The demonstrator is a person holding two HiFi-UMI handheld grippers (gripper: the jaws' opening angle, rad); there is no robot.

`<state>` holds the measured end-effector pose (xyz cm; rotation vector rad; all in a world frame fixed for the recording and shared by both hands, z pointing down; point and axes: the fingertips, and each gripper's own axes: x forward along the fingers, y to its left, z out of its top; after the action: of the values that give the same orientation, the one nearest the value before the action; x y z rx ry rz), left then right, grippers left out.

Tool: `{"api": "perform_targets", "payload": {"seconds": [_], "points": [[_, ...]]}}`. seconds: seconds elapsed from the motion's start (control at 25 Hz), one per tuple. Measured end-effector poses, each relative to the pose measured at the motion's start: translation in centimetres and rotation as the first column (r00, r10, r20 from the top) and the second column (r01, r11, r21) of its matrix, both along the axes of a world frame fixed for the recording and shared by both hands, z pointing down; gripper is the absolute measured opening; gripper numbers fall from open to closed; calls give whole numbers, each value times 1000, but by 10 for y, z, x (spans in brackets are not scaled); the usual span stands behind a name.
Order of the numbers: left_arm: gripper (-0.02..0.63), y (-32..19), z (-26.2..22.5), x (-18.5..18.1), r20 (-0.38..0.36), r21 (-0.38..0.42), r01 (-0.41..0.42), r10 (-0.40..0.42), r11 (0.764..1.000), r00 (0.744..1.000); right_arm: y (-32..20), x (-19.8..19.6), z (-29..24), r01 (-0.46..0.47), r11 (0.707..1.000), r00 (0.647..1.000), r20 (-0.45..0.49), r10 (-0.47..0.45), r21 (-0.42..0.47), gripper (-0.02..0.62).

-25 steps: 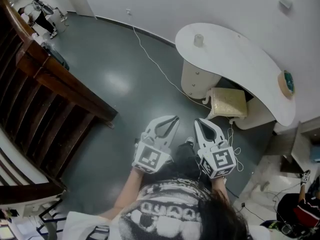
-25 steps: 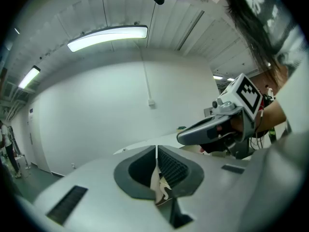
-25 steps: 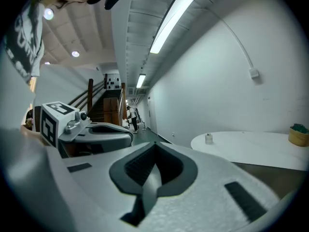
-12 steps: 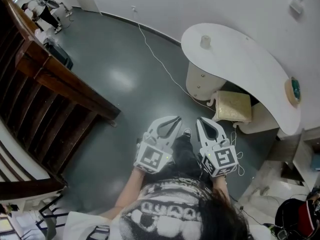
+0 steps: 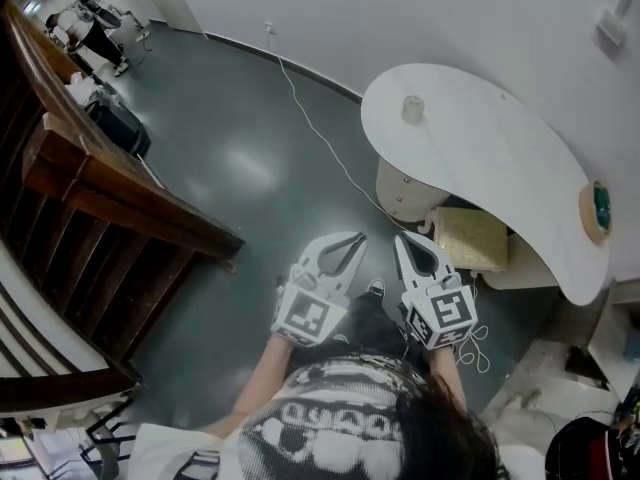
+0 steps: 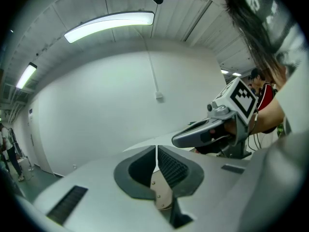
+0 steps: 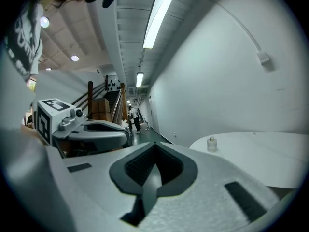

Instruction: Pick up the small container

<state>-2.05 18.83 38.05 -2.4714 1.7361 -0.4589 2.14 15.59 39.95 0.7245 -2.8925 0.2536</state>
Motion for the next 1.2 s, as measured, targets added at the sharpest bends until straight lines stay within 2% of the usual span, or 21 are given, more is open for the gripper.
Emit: {"api": "perform_targets", "payload": {"seconds": [0.32,0.6,0.84,1.2], "points": [[11,-78,-4,1,23,-2,-10,10,1000,1000,-76,-1,1,2,1000,1000,11,-2,-13,2],[11,-124,-7,12,55,-1,-18,18,1000,998,-128,6,1,-4,1000,999,35,5,-15,2],[11,-144,-5,16,73,-2,-11,11,1000,997,-150,8,7,10,1000,999,45,-8,-27,2],[11,-147,4,27,60,-19,-5,6,1000,998,-155,17,20,19,998,1000,23,-18,-54,2]]}}
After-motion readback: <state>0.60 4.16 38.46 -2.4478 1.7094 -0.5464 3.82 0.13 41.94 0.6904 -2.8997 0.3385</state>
